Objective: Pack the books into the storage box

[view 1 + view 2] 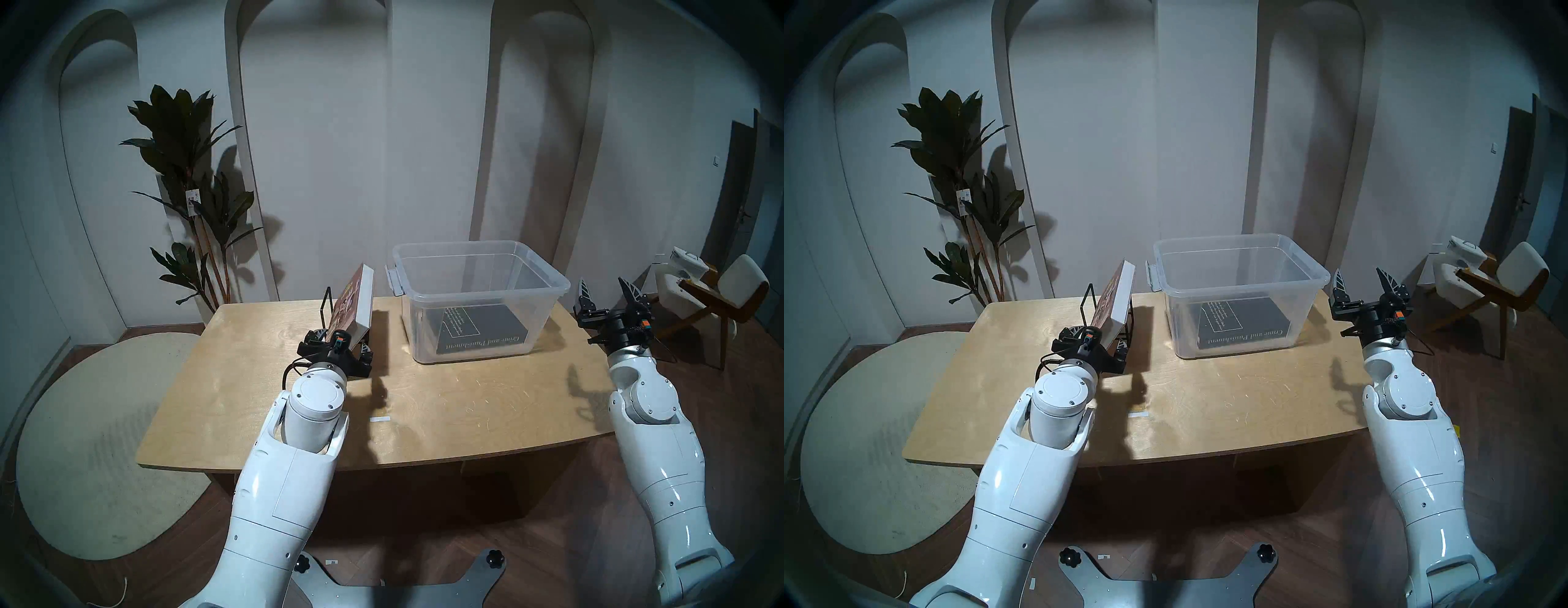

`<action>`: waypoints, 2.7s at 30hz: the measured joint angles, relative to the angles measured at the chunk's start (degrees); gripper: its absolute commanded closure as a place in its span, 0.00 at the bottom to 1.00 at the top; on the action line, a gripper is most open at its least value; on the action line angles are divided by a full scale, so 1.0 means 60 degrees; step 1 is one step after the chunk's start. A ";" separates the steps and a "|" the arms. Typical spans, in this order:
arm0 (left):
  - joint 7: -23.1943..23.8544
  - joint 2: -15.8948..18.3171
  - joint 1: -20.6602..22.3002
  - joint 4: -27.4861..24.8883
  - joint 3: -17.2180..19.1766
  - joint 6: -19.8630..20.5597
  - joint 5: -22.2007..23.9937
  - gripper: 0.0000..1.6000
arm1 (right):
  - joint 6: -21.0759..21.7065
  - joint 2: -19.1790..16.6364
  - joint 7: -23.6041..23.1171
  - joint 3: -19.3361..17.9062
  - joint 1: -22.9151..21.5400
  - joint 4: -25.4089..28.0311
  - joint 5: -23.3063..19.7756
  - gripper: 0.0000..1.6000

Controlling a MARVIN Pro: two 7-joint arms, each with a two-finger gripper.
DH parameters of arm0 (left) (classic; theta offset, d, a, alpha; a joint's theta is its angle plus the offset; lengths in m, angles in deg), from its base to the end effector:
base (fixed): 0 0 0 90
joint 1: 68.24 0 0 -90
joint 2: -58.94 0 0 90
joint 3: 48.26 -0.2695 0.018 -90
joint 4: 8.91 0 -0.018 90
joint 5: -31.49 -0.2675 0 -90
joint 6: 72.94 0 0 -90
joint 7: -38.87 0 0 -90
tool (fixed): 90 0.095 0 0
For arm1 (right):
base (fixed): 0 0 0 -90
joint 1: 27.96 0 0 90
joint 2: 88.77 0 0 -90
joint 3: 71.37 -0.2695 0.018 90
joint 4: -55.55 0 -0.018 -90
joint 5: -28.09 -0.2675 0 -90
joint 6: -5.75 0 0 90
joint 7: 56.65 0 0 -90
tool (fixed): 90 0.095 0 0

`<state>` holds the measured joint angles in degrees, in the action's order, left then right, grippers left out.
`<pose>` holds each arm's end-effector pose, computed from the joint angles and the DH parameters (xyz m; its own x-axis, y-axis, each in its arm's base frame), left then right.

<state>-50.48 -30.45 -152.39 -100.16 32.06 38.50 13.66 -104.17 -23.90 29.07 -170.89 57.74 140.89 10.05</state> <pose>0.4013 -0.0502 -0.2742 0.2010 -0.3486 0.9154 -0.1315 -0.9357 -0.3275 0.3850 -0.1794 -0.2008 -0.3807 0.1701 0.9089 -0.1223 -0.9836 0.1329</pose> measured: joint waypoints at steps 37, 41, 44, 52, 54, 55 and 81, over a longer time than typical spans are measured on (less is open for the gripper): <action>-0.0240 0.0584 0.0736 -0.0288 0.0258 -0.0333 -0.0657 1.00 | -0.0009 -0.0018 -0.0012 0.0003 -0.0006 -0.0015 -0.0028 0.00; -0.0316 0.0826 0.0737 -0.0656 0.0272 -0.0399 -0.0920 1.00 | -0.0009 -0.0019 -0.0013 0.0003 -0.0007 -0.0016 -0.0030 0.00; -0.0312 0.1004 0.0746 -0.0901 0.0160 -0.0445 -0.1107 1.00 | -0.0009 -0.0020 -0.0014 0.0004 -0.0007 -0.0017 -0.0031 0.00; 0.0021 0.1487 0.0955 -0.1294 -0.0433 -0.0742 -0.1692 1.00 | -0.0009 -0.0023 -0.0016 0.0005 -0.0009 -0.0020 -0.0035 0.00; 0.0116 0.1718 0.1080 -0.1246 -0.0608 -0.1086 -0.1917 1.00 | -0.0009 -0.0024 -0.0016 0.0005 -0.0010 -0.0021 -0.0036 0.00; 0.0148 0.1801 0.1122 -0.1223 -0.0659 -0.1209 -0.1978 1.00 | -0.0009 -0.0024 -0.0016 0.0005 -0.0010 -0.0021 -0.0036 0.00; 0.2763 0.3836 0.2893 -0.1034 -0.2239 -0.5265 -0.3466 1.00 | -0.0009 -0.0032 -0.0024 0.0007 -0.0017 -0.0045 -0.0056 0.00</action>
<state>-33.91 -7.44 -135.03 -106.36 18.62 6.91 -7.14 -104.22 -24.09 28.92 -170.84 57.64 140.63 9.71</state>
